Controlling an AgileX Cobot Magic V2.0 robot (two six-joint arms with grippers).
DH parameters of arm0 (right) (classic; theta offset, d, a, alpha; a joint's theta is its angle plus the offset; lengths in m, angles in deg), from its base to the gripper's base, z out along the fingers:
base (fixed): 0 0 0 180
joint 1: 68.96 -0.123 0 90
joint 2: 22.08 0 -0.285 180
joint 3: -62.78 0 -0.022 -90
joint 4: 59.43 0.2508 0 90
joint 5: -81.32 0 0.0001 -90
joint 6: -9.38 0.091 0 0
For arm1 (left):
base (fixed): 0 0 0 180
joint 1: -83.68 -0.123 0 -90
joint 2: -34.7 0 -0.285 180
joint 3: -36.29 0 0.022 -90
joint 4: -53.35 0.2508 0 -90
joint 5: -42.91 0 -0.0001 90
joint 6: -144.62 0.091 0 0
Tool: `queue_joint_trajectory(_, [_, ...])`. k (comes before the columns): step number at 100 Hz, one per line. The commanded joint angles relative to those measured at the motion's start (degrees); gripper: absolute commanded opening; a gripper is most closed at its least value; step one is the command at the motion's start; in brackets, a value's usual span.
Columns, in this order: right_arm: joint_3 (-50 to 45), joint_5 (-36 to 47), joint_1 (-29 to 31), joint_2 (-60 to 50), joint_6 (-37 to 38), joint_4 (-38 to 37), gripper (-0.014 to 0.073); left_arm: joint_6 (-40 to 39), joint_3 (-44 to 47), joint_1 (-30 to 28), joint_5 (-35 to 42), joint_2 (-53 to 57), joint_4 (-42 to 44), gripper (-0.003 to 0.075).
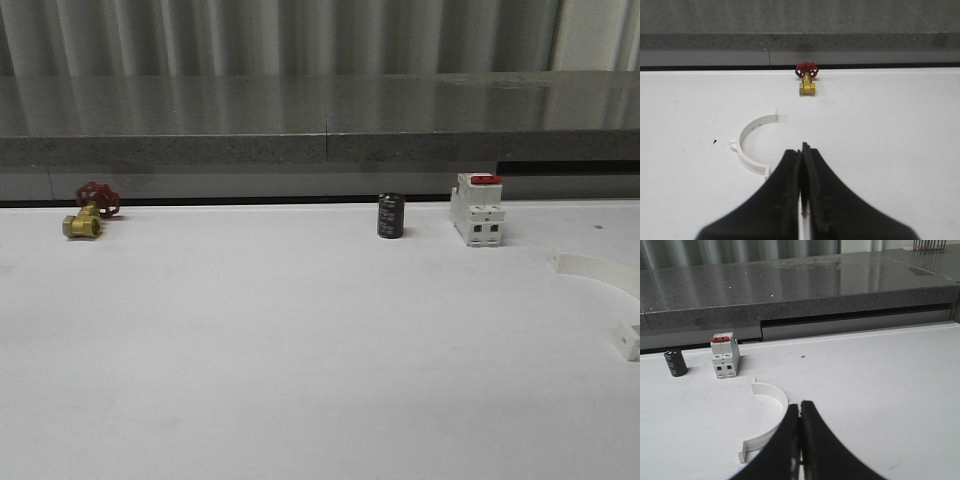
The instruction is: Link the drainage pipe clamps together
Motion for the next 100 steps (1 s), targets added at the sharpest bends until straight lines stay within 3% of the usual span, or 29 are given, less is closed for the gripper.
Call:
queue_joint_trajectory(1, [0.9,4.6,0.1,-0.8,-0.2,-0.2,-0.0065,-0.1,-3.8,-0.1,2.6,-5.6,-0.5,-0.0021])
queue_joint_trajectory(19, [0.9,4.6,0.1,-0.8,-0.2,-0.2,-0.0065,-0.2,-8.5,-0.1,1.5,-17.5,1.2,0.0015])
queue_joint_trajectory(26, [0.9,4.6,0.1,-0.8,-0.2,-0.2,-0.0065,-0.2,-11.1,-0.1,1.1,-22.7,1.2,0.0111])
queue_joint_trajectory(38, [0.9,4.6,0.1,-0.8,-0.2,-0.2,-0.0065,-0.2,-15.8,-0.1,1.3,-31.4,1.7,0.0356])
queue_joint_trajectory(48, [0.9,4.6,0.1,-0.8,-0.2,-0.2,-0.0065,-0.2,-20.2,-0.3,0.6,-38.1,3.5,0.047])
queue_joint_trajectory(100, [0.9,4.6,0.1,-0.8,-0.2,-0.2,-0.0065,-0.2,-38.8,-12.8,-9.2,-70.7,2.3,0.048])
